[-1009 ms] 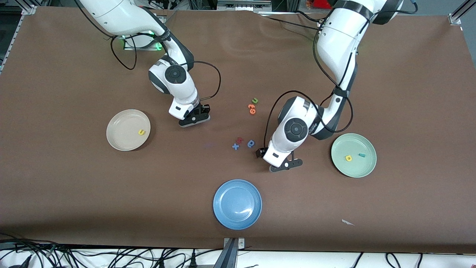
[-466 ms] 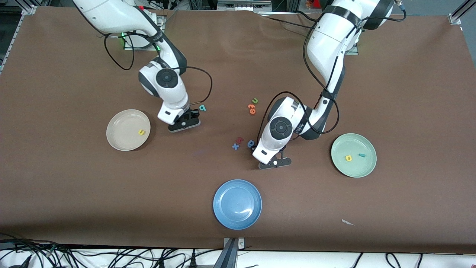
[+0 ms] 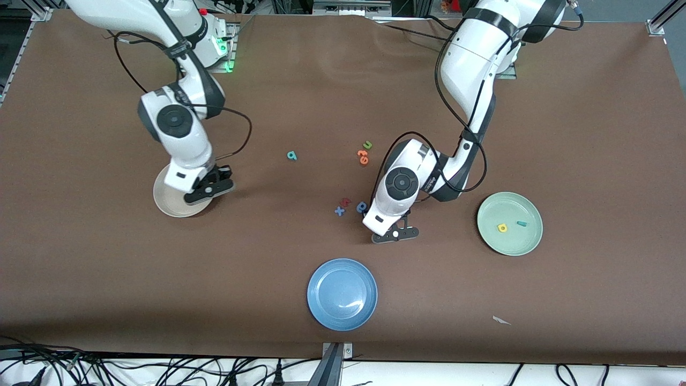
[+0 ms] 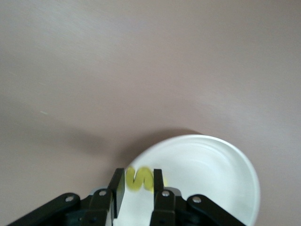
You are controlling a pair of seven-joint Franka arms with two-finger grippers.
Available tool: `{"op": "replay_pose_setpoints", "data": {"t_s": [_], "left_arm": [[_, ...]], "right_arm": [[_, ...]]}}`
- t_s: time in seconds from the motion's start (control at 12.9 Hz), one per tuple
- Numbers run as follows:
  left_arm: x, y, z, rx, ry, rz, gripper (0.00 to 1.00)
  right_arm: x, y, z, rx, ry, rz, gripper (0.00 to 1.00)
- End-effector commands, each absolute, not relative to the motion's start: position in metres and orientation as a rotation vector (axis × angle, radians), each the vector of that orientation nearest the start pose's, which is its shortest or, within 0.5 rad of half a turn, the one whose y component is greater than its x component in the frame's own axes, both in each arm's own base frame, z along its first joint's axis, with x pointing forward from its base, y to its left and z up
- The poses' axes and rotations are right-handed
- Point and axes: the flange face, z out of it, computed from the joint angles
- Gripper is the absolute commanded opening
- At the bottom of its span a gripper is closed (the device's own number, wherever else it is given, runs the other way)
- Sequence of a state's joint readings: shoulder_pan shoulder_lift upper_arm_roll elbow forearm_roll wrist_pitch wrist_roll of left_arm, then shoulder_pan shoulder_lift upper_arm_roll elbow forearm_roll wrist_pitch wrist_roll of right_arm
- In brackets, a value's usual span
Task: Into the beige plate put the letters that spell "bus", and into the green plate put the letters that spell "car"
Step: 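Place the yellow s on the white plate while the left gripper grasps c, then drop the teal c on the green plate while the right gripper grasps b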
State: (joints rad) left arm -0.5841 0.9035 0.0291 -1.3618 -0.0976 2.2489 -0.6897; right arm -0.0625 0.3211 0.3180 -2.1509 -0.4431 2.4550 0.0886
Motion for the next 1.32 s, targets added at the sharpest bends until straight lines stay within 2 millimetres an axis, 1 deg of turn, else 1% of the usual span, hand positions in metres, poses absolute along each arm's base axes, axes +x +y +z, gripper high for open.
{"op": "replay_pose_setpoints", "data": {"t_s": [0.0,0.08,0.16,0.23,0.31,0.39,0.47,0.54,0.62,0.7,0.78,0.85,0.93,1.01,1.09,1.16,1.24], "left_arm": [[0.622,-0.398,0.172,-3.137,-0.303,0.046,0.25],[0.622,-0.398,0.172,-3.137,-0.306,0.046,0.18],[0.622,-0.397,0.172,-3.136,-0.306,0.048,0.13],[0.622,-0.397,0.172,-3.137,-0.306,0.046,0.11],[0.622,-0.397,0.172,-3.136,-0.306,0.048,0.08],[0.622,-0.396,0.173,-3.136,-0.308,0.048,0.05],[0.627,-0.39,0.179,-3.133,-0.31,0.048,0.04],[0.633,-0.374,0.187,-3.104,-0.322,0.089,0.02],[0.643,-0.349,0.2,-3.072,-0.297,0.14,0.02],[0.649,-0.331,0.218,-3.068,-0.219,0.184,0.02],[0.66,-0.304,0.232,-3.065,-0.172,0.22,0.01],[0.67,-0.276,0.242,-3.059,-0.139,0.258,0.01],[0.677,-0.245,0.242,-3.053,-0.069,0.313,0.01],[0.682,-0.215,0.24,-3.039,0.015,0.371,0.02],[0.686,-0.184,0.243,-2.999,0.115,0.41,0.01],[0.691,-0.16,0.251,-2.957,0.23,0.417,0.01],[0.696,-0.132,0.252,-2.929,0.315,0.426,0.02]], "right_arm": [[0.546,0.119,0.258,-3.214,-0.872,-0.012,0.4],[0.546,0.118,0.257,-3.215,-0.862,-0.004,0.45],[0.545,0.119,0.257,-3.215,-0.862,0.001,0.53],[0.545,0.12,0.256,-3.21,-0.84,0.005,0.57],[0.544,0.121,0.256,-3.198,-0.79,0.015,0.59],[0.542,0.133,0.257,-3.165,-0.736,0.022,0.59],[0.538,0.146,0.256,-3.146,-0.657,0.029,0.61],[0.535,0.16,0.255,-3.139,-0.619,0.028,0.68],[0.53,0.177,0.253,-3.137,-0.587,0.022,0.74],[0.524,0.196,0.252,-3.14,-0.553,0.014,0.8],[0.518,0.215,0.249,-3.138,-0.504,-0.004,0.84],[0.512,0.236,0.244,-3.131,-0.446,-0.022,0.86],[0.504,0.257,0.238,-3.115,-0.396,-0.047,0.9],[0.495,0.278,0.233,-3.102,-0.365,-0.061,0.91],[0.488,0.292,0.228,-3.094,-0.326,-0.062,0.92],[0.481,0.302,0.225,-3.089,-0.303,-0.065,0.92],[0.474,0.315,0.222,-3.083,-0.311,-0.063,0.92]]}}
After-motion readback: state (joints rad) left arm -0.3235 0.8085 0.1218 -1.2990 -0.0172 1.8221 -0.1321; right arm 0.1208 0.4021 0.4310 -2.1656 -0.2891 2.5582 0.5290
